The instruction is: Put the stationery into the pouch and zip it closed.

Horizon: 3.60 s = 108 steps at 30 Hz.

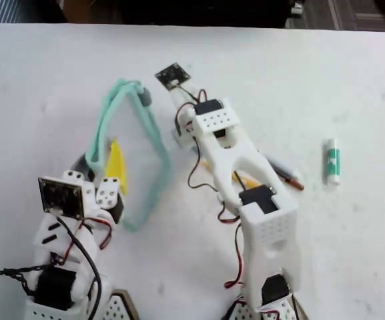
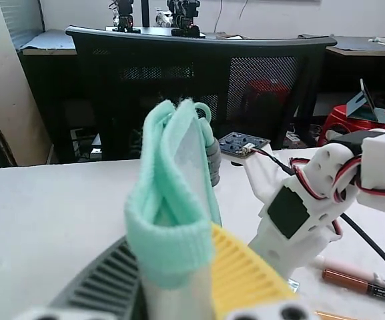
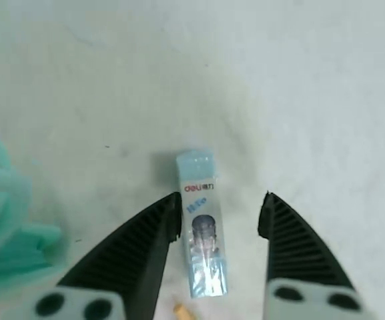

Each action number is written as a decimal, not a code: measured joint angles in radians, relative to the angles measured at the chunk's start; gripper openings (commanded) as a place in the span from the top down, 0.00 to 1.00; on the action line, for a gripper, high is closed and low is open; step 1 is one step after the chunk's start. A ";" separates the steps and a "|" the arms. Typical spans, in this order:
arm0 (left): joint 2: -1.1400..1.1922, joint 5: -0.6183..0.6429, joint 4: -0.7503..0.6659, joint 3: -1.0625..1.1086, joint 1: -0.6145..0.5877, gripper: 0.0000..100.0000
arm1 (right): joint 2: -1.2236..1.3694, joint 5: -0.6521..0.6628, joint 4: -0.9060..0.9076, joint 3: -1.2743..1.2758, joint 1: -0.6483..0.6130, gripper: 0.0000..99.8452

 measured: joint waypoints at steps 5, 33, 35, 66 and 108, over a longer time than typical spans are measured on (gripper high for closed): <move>0.000 0.000 0.000 0.000 0.000 0.98 | 0.025 0.000 0.000 0.000 -0.002 0.82; 0.000 0.000 0.000 0.000 0.000 0.98 | 0.031 0.000 -0.046 0.000 -0.014 0.98; 0.000 0.000 0.000 0.000 0.000 0.98 | 0.048 0.000 -0.046 -0.002 -0.012 0.98; 0.000 0.026 0.023 -0.002 0.002 0.83 | 0.074 -0.002 -0.032 -0.028 0.009 0.98; 0.000 -0.109 0.058 0.009 0.201 0.78 | -1.014 0.000 0.255 -0.023 -0.012 0.98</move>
